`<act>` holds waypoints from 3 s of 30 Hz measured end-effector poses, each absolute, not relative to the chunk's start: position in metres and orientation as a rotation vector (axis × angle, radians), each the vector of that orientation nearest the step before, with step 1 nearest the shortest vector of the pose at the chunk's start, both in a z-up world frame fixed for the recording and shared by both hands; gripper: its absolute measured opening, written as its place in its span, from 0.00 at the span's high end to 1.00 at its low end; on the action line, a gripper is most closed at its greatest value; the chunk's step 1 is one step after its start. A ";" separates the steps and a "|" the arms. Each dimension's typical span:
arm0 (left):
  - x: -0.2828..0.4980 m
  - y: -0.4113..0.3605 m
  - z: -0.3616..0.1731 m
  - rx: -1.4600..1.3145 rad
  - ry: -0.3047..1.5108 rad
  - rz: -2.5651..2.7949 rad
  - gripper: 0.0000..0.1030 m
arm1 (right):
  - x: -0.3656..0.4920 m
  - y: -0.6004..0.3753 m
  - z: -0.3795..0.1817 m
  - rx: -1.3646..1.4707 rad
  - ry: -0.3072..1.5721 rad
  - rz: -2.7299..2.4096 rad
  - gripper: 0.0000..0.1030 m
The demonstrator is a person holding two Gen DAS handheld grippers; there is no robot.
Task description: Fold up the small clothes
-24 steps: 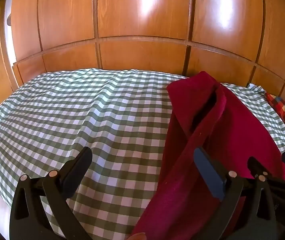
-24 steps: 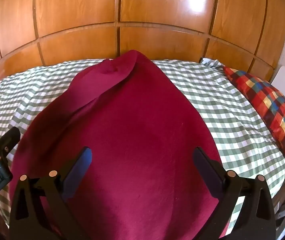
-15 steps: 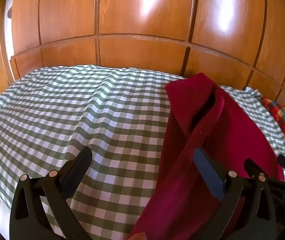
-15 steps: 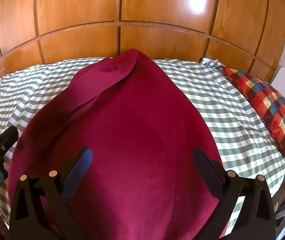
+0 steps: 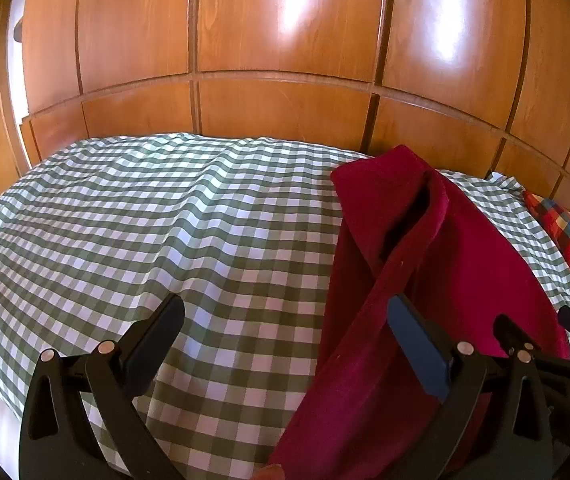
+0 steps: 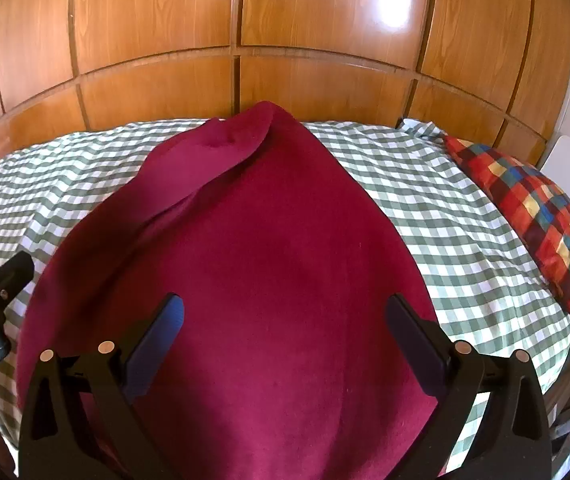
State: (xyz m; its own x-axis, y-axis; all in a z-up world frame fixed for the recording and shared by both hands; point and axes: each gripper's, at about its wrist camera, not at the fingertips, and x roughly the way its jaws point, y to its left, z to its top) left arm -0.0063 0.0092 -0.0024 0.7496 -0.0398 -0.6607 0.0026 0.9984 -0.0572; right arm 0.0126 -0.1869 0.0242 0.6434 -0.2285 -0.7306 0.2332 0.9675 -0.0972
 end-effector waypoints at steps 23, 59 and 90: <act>-0.008 0.010 -0.006 -0.054 0.738 -0.031 0.02 | 0.013 -0.186 0.021 0.007 0.840 -0.263 0.03; -0.007 0.030 -0.012 -0.078 0.764 0.021 0.02 | 0.012 -0.172 0.022 -0.009 0.852 -0.231 0.03; -0.009 0.099 -0.027 -0.107 0.774 0.201 0.02 | 0.070 -0.105 0.014 0.218 1.069 0.262 0.34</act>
State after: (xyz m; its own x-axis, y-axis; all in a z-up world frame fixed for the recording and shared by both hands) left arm -0.0092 0.0994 -0.0268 0.6976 0.1404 -0.7026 -0.2186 0.9756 -0.0221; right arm 0.0697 -0.1050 0.0140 0.4553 0.3153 -0.8326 -0.1053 0.9477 0.3013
